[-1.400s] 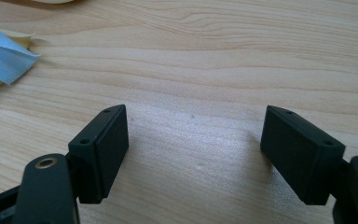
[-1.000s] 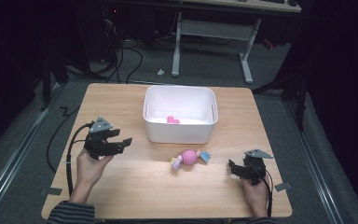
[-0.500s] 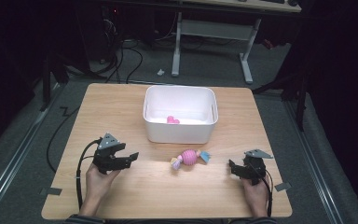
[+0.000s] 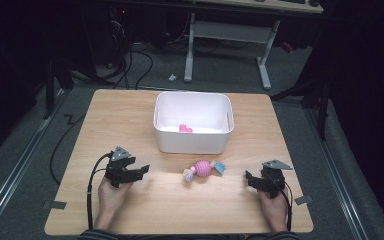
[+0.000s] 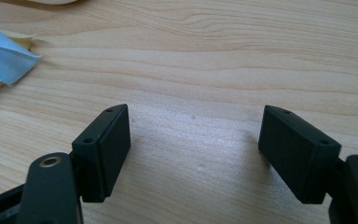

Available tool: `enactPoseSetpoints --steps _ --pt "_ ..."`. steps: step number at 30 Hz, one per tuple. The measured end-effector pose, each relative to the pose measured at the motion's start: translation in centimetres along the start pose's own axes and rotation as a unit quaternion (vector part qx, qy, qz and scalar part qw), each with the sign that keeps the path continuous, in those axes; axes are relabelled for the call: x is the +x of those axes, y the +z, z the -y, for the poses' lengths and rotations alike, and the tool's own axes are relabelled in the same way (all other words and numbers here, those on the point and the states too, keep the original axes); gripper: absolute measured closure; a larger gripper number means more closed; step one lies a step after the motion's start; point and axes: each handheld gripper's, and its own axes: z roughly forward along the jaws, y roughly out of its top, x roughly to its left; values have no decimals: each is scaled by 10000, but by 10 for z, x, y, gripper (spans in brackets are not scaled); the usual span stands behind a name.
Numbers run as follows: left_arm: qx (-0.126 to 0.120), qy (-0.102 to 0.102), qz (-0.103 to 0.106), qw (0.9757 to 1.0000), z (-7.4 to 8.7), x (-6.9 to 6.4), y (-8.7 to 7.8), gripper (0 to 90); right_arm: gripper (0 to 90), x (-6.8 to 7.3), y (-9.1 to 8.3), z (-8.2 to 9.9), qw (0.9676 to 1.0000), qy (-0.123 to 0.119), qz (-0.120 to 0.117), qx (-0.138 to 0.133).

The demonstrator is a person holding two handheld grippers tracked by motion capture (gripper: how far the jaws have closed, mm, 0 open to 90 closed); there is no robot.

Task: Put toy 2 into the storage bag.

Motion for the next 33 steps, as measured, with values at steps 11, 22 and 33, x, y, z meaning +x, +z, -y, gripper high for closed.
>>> enactPoseSetpoints --steps 11,22,33 --pt "161 10 -150 9998 4 0 19 311 256 1 0 0 10000 -47 -54 3" --pt "122 460 -485 9977 9 -10 22 288 199 3 1 -1 9998 -135 -151 52" --pt "170 556 -510 9970 9 -12 23 258 302 11 -26 3 9984 -191 -518 92"
